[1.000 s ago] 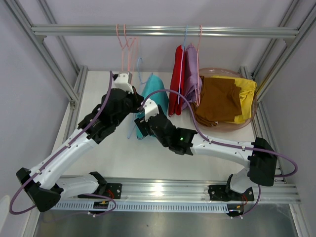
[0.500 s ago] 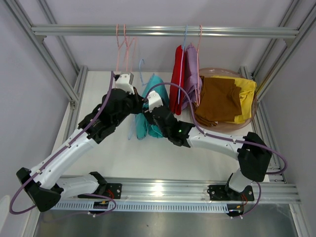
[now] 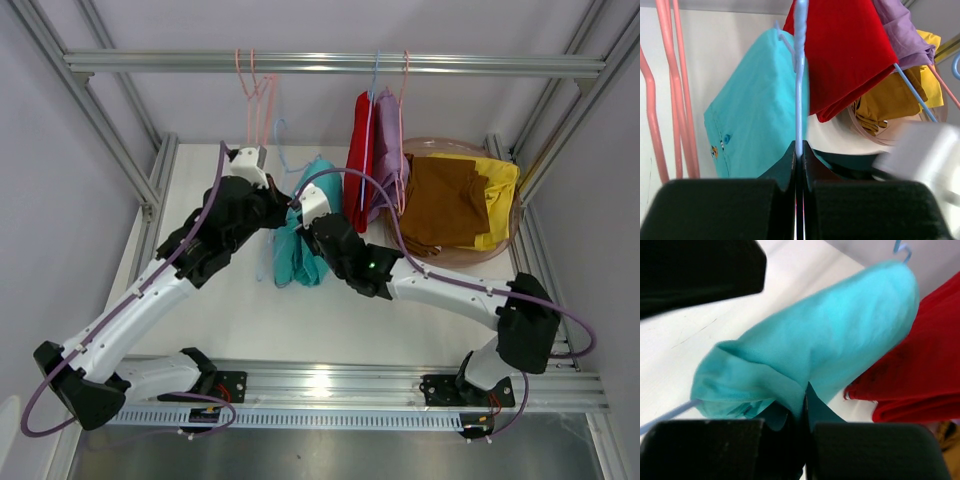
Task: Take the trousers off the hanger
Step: Remove the trousers from the hanger, then place the trousers in the bin.
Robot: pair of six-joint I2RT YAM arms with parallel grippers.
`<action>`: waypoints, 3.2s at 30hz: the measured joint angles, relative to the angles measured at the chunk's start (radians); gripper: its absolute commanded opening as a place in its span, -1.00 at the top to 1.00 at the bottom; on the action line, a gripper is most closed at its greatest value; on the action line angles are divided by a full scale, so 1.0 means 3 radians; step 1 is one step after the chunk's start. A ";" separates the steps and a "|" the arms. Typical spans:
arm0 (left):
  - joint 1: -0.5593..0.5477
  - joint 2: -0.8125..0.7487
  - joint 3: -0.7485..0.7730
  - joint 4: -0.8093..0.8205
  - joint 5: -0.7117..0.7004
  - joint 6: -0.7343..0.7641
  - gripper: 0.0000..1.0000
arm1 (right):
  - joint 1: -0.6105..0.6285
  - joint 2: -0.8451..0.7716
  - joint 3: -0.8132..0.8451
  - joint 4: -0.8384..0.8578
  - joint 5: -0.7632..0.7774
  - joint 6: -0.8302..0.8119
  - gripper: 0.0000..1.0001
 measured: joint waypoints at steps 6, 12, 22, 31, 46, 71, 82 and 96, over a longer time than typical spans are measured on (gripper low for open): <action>0.0102 0.0098 0.0000 0.0004 0.0023 -0.0055 0.99 | 0.0214 -0.0479 0.0273 -0.0505 0.0291 -0.0136 1.00; 0.0118 0.0216 0.0000 0.0003 0.0027 -0.0102 0.99 | 0.0304 -0.0879 0.0726 -0.0802 0.0628 -0.0398 1.00; 0.0122 0.0291 0.0000 0.0001 0.0028 -0.0106 0.99 | 0.0407 -0.1471 0.0866 -0.0993 0.1334 -0.0872 1.00; 0.0125 0.0291 0.0000 0.0000 0.0061 -0.0099 0.99 | 0.0493 -0.2355 0.0763 -0.1068 0.1848 -0.1088 1.00; 0.0125 0.0355 0.0004 -0.0004 0.0095 -0.0098 0.99 | 0.0421 -0.3199 0.0323 -0.0888 0.2716 -0.1666 1.00; -0.0008 0.0378 0.0084 -0.0089 0.0188 -0.0022 0.99 | -0.2708 -0.1022 0.0497 -0.1189 0.0715 0.0510 1.00; -0.0008 0.0378 0.0135 -0.0106 0.0306 -0.0011 0.99 | -0.2797 0.0280 0.1078 -0.1010 0.0607 0.0687 1.00; -0.0008 0.0395 0.0153 -0.0127 0.0434 -0.0009 0.99 | -0.3098 0.1411 0.2148 -0.1308 0.0380 0.0945 -0.99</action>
